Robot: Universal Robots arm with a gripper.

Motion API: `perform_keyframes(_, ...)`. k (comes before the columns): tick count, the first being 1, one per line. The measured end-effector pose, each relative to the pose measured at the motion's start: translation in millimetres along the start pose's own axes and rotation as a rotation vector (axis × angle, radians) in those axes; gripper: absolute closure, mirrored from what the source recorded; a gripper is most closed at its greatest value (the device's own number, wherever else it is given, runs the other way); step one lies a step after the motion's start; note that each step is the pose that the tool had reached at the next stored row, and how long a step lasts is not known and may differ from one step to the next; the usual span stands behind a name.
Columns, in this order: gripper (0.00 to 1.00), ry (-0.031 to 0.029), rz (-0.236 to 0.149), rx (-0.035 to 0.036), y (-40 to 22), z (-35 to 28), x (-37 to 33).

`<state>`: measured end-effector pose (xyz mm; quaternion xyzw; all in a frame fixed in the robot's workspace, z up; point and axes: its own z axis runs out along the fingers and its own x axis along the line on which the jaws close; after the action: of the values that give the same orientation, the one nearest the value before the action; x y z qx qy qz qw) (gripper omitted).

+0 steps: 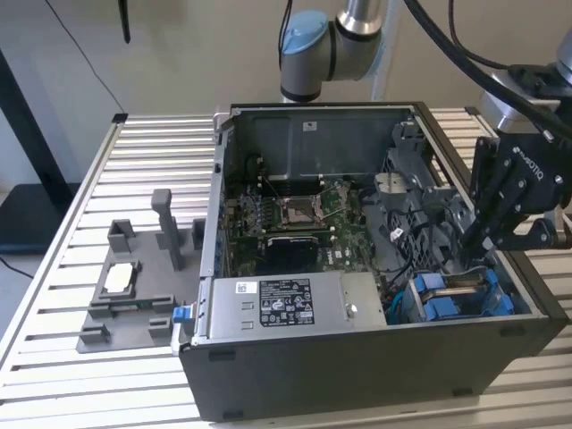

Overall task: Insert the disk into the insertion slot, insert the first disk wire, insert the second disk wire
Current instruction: 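Insert the first disk wire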

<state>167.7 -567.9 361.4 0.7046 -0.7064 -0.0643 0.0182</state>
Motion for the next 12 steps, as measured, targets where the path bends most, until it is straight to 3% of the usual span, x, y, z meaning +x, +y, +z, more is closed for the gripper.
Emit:
perform_keyframes(6, 0.81, 0.0022, -0.015, -0.0202, -5.3, 4.8, 0.4)
perform_keyframes(12, 0.81, 0.0035, -0.023, -0.0214, -5.8, 5.6, 0.4)
